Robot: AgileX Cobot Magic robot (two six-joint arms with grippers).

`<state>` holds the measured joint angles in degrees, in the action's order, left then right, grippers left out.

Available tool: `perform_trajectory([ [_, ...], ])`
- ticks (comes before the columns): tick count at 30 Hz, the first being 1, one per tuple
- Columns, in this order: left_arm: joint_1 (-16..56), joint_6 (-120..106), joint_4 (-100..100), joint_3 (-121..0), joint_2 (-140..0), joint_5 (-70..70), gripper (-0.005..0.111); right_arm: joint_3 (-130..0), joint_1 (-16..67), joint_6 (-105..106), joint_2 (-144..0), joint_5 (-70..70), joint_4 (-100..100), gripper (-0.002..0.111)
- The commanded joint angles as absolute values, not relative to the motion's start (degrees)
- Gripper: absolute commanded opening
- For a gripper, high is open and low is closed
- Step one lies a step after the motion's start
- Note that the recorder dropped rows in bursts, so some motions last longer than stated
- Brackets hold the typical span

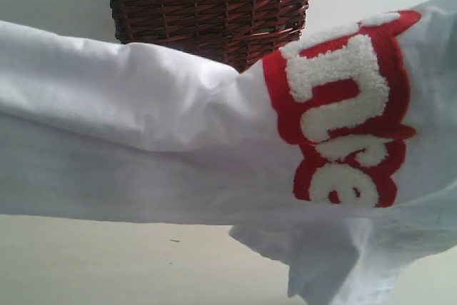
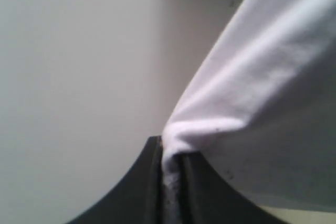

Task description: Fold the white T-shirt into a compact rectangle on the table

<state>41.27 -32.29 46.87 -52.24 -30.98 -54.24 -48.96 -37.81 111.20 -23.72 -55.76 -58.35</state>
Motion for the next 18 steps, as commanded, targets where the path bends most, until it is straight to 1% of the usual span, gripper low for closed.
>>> perform_trajectory([
  [1, 41.08, -32.35, 40.36, -52.64, -26.87, -54.24, 0.0, -49.12, -38.03, 108.96, -21.02, -53.6, -60.29, 0.0],
  [8, 41.08, -32.15, 31.93, -52.64, -19.86, -55.07, 0.0, -49.12, -38.03, 100.17, -16.03, -54.68, -56.15, 0.0],
  [10, 41.08, -31.86, 26.24, -52.64, -17.62, -56.41, 0.0, -49.12, -38.03, 96.51, -14.21, -57.7, -53.27, 0.0],
  [12, 40.92, -30.91, 20.24, -52.52, -15.56, -60.5, 0.0, -49.12, -38.03, 93.01, -12.71, -63.55, -50.41, 0.0],
  [14, 39.15, -31.27, 17.17, -51.6, -14.51, -64.35, 0.0, -49.12, -38.03, 89.89, -11.66, -69.45, -48.73, 0.0],
  [18, 35.73, -30.44, 10.49, -48.35, -14.4, -69.96, 0.0, -48.97, -38.03, 82.5, -10.59, -69.96, -47.76, 0.0],
])
